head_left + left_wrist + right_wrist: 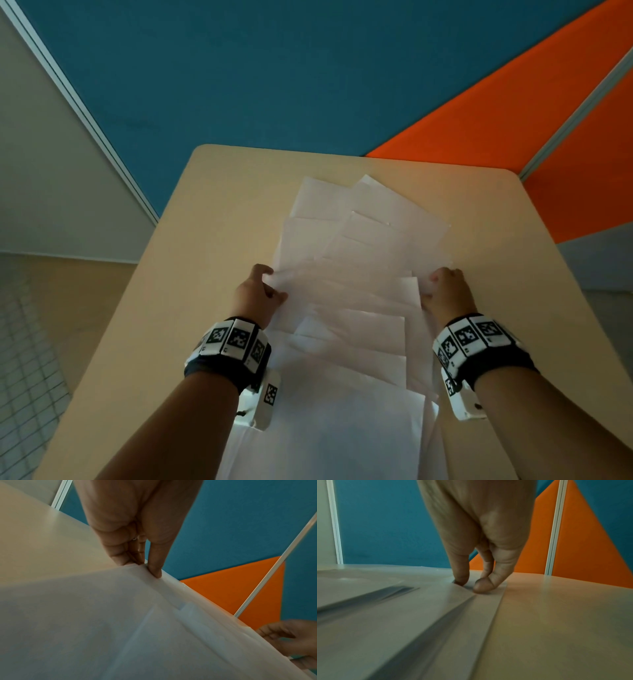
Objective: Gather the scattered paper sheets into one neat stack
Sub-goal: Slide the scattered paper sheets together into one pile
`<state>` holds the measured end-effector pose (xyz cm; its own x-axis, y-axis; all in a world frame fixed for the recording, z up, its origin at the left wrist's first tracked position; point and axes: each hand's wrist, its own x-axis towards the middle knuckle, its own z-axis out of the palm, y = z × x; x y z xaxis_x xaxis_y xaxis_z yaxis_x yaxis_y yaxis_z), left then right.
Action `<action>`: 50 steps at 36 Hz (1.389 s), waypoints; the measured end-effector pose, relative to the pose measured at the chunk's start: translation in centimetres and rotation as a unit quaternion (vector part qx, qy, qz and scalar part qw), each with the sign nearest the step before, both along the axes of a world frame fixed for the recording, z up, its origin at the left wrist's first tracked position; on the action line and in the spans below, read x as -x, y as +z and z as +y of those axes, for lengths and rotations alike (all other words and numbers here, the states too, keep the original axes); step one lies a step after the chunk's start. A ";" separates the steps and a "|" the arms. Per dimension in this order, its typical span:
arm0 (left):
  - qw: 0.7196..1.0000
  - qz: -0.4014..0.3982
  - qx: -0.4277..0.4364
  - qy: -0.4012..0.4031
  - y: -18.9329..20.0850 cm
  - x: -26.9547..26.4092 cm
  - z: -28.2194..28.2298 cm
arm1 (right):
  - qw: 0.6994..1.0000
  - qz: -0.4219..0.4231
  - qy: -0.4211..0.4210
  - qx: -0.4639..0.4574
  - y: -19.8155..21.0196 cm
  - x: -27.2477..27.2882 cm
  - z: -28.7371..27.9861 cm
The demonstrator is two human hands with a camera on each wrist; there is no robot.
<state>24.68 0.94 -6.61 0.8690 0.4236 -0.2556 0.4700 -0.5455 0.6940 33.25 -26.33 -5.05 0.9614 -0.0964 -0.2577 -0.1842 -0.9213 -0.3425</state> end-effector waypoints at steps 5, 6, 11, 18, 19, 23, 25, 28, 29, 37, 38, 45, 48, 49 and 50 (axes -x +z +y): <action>1.000 0.005 0.008 0.008 0.1 0.1 -0.3 | 1.000 0.014 -0.003 0.022 -0.1 -0.1 0.1; 1.000 0.004 0.002 0.008 0.2 0.2 -0.3 | 1.000 0.014 0.000 0.024 -0.1 -0.1 0.1; 1.000 0.002 -0.001 0.031 0.6 0.4 -0.6 | 0.998 0.043 0.030 0.034 0.3 -0.1 0.1; 1.000 0.009 -0.021 0.019 0.6 0.1 -0.4 | 0.999 -0.021 0.031 -0.008 0.2 -0.7 -0.3; 1.000 0.010 -0.021 0.021 0.6 0.0 -0.3 | 0.999 -0.026 0.032 -0.014 0.3 -0.8 -0.1; 0.999 0.014 -0.024 0.023 0.6 -0.2 0.0 | 0.997 -0.043 0.050 -0.038 0.6 -1.1 1.2; 0.999 0.013 -0.023 0.025 0.5 -0.3 0.0 | 0.996 -0.051 0.060 -0.051 0.7 -1.3 1.9; 0.999 0.013 -0.026 0.025 0.4 -0.4 0.0 | 0.993 -0.063 0.079 -0.066 0.7 -1.4 3.1; 0.999 0.012 -0.028 0.025 0.4 -0.4 0.0 | 0.991 -0.067 0.090 -0.072 0.7 -1.3 3.4; 0.997 0.023 -0.069 0.002 0.7 -0.5 0.4 | 0.998 -0.052 -0.014 -0.036 0.2 -2.3 0.2; 0.997 0.023 -0.076 -0.002 0.8 -0.6 0.5 | 0.999 -0.024 -0.040 0.002 0.2 -2.4 -0.7; 0.997 0.038 -0.067 -0.022 1.1 -2.1 0.5 | 0.999 0.010 -0.045 0.024 -0.2 -3.3 -2.3; 0.997 0.044 -0.064 -0.023 1.2 -2.8 0.3 | 0.998 0.023 -0.063 0.007 -0.1 -3.8 -2.3; 0.997 0.045 -0.062 -0.020 1.2 -2.9 0.3 | 0.997 0.023 -0.071 0.004 0.0 -3.8 -2.4; 0.997 0.047 -0.060 -0.016 1.2 -3.1 0.3 | 0.997 0.024 -0.075 0.001 0.1 -3.8 -2.5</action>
<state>27.76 1.21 -5.38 0.8575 0.4282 -0.2852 0.5104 -0.6385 0.5760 37.09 -28.82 -4.96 0.9227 -0.2388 -0.3028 -0.3360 -0.8831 -0.3276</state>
